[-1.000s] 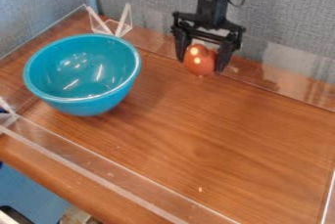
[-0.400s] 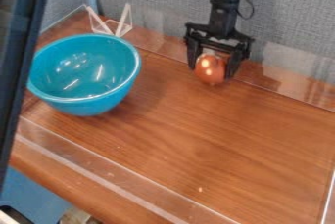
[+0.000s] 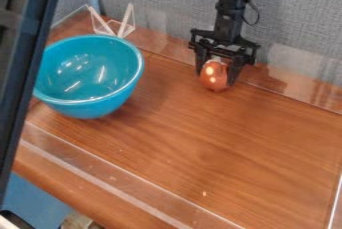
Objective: Put the mushroom in the blue bowl
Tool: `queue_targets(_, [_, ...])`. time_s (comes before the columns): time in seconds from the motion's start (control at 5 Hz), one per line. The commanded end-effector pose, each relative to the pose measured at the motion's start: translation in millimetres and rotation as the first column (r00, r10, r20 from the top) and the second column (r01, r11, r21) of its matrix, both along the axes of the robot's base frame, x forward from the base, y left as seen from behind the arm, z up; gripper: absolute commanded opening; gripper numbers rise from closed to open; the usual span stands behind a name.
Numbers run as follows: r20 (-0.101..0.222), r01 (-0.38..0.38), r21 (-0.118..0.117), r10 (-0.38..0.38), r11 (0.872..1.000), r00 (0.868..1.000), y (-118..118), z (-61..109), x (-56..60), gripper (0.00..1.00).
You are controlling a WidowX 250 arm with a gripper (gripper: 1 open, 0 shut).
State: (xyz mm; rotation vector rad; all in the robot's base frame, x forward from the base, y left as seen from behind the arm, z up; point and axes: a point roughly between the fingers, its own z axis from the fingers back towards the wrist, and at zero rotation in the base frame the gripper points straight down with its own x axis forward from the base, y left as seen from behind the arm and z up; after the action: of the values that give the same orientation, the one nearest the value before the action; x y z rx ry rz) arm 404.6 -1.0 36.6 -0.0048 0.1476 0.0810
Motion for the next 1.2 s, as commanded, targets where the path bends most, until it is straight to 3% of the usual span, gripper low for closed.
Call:
queue_targets(0.0, [0.086, 0.001, 0.004, -0.002, 1.000, 0.996, 4.3, 29.1, 9.9, 0.00])
queue_targets(1.0, [0.120, -0.004, 0.004, 0.003, 1.000, 0.993, 21.7, 45.5, 6.1, 0.00])
